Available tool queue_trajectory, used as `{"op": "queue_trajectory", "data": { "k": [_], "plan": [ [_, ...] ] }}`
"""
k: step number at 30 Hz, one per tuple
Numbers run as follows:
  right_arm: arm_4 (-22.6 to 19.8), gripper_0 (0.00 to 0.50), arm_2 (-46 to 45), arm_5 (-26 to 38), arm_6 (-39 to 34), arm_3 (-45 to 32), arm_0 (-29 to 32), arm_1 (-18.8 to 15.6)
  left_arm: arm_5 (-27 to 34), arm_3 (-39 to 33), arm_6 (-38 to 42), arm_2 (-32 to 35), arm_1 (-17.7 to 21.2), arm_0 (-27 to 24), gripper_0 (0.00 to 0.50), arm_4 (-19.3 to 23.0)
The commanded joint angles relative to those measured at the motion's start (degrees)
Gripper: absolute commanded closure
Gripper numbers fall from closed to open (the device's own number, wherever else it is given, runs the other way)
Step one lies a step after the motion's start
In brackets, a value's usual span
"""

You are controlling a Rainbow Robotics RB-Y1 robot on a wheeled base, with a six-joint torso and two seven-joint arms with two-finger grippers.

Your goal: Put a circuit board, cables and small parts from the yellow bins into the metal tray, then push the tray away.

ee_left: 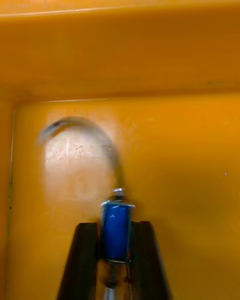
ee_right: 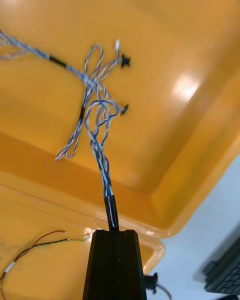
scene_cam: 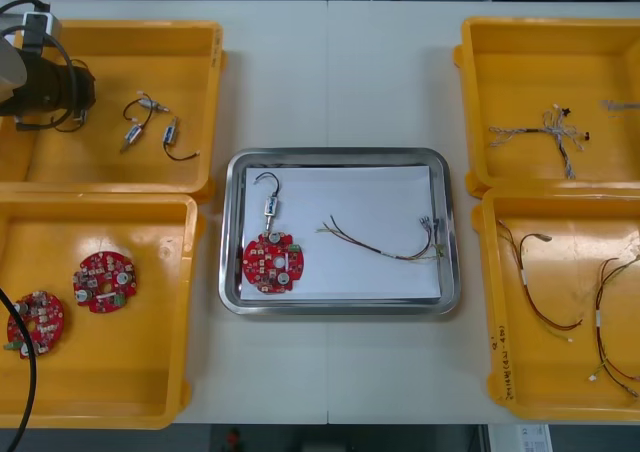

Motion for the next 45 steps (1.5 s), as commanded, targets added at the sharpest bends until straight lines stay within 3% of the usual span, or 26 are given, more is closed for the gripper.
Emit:
{"op": "queue_trajectory", "data": {
  "k": [1,8,13,16,21,26,33,41,45],
  "plan": [
    [-3.98,0.500,-0.57,0.25,-1.44,-7.81,0.13,0.36,-0.89,-0.64,-7.53,-0.47,0.51,0.36,0.500,0.33],
    [-10.83,0.500,3.48,0.25,-2.14,-17.74,0.57,2.56,-1.15,-0.72,-8.05,-0.47,0.87,0.45,0.500,0.33],
    [-12.59,0.500,9.10,0.25,-2.67,-24.59,0.83,4.84,-0.63,-1.34,-8.23,-0.03,1.22,0.36,0.500,0.33],
    [-13.12,0.500,12.97,0.25,-3.11,-27.67,0.92,6.86,2.89,-3.45,-8.23,2.17,1.83,0.36,0.500,-0.11],
    [-13.56,0.500,19.74,0.25,-3.46,-31.36,0.92,10.64,8.25,-7.58,-7.61,6.65,2.45,0.45,0.500,-5.47],
    [-13.65,0.500,26.24,0.25,-3.72,-31.63,1.01,12.93,13.09,-11.18,-7.00,10.08,2.71,0.36,0.500,-9.25],
    [-12.59,0.500,35.82,-0.24,-4.51,-31.01,2.59,13.45,20.03,-16.28,-5.59,12.54,3.24,0.45,0.500,-13.56],
    [-10.92,0.500,44.35,-11.14,-4.60,-27.58,4.87,13.54,27.24,-21.38,-1.02,12.89,3.94,0.45,0.500,-14.79],
    [-7.76,0.500,47.69,-15.62,-4.51,-26.88,6.10,13.45,32.42,-25.42,2.85,12.89,3.94,0.54,0.500,-15.84]
  ]
}}
